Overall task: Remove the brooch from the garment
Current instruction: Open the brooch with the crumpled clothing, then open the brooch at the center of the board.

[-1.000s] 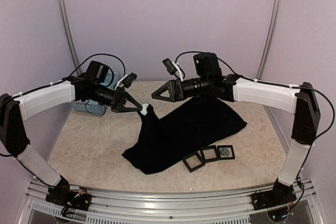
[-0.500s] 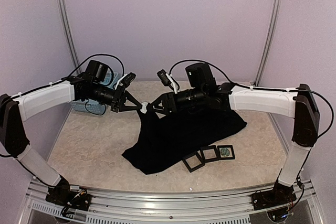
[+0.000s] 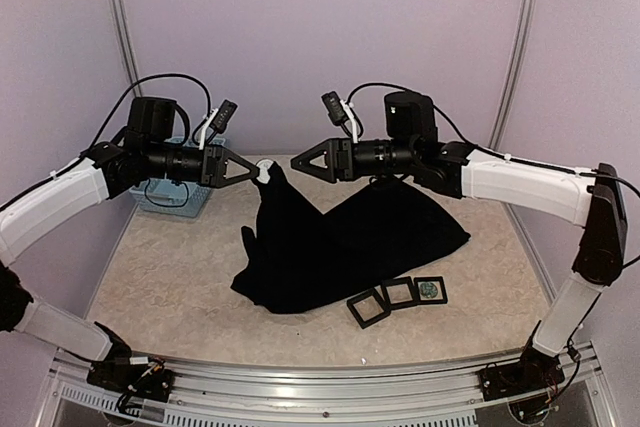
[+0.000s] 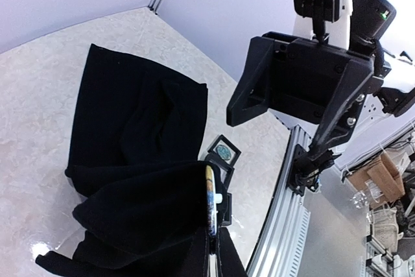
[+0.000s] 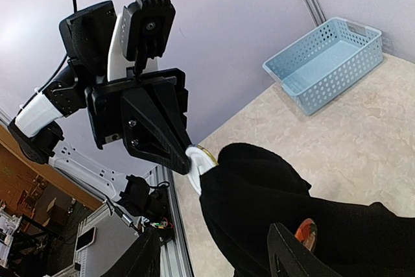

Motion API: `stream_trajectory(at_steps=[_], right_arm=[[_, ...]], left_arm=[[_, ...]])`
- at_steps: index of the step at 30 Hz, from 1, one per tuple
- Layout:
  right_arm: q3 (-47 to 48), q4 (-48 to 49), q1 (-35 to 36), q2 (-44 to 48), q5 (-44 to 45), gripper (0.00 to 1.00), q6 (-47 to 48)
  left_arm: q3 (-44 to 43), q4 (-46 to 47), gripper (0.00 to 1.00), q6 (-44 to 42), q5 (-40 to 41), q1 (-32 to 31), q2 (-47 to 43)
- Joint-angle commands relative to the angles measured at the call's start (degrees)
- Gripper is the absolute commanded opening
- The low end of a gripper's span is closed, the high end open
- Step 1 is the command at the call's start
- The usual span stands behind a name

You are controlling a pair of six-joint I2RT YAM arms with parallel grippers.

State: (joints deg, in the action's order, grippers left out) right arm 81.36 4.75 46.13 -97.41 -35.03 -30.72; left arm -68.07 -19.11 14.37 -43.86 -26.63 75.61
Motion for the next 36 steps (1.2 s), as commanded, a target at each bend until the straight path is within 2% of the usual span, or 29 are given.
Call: stream_trajectory(at_steps=[1,5,11,16,20,23,27,33,36], right_arm=[[3.48,2.88,-0.46,-2.45,-2.86,0.57,-1.44],[6.45,4.31,-0.5,-5.98,-6.7,0.56,-3.07],[6.18,6.29,-0.41,-8.43,-11.8,0.52,-5.65],[2.85,5.91,-1.95,-4.32,-9.5,0.49,-4.28],[0.85,7.94,-4.63,-1.04,-9.09,0.54,-5.43],[6.42,-0.2,-4.82,-1.48,-8.66,0.57,-0.1],[14.04,-8.05,-4.85,-3.53,-11.24,0.58,4.45],[17.46,-8.6,-4.76,-5.88,-20.56,0.58,2.35],[16.7,-9.12,-4.36,-5.98,-21.45,0.58,2.5]], left_arm=[[-4.25,-1.87,0.0,-6.43,8.39,-2.21,-0.98],[-4.83,-0.07,0.0,-7.94,13.86,-3.97,-2.8],[-2.96,5.36,0.0,-5.91,16.53,-4.13,-4.85],[-1.14,10.7,0.0,-2.78,15.56,-3.97,-4.97],[-1.18,13.7,0.0,-1.61,13.92,-3.95,-4.96],[-2.92,13.61,0.0,-0.16,7.93,-2.61,-4.1],[-5.74,13.03,0.0,3.97,-5.62,0.09,-1.17],[-6.94,10.61,0.0,7.12,-18.23,1.93,3.07],[-7.46,8.98,0.0,7.16,-21.96,1.79,5.28]])
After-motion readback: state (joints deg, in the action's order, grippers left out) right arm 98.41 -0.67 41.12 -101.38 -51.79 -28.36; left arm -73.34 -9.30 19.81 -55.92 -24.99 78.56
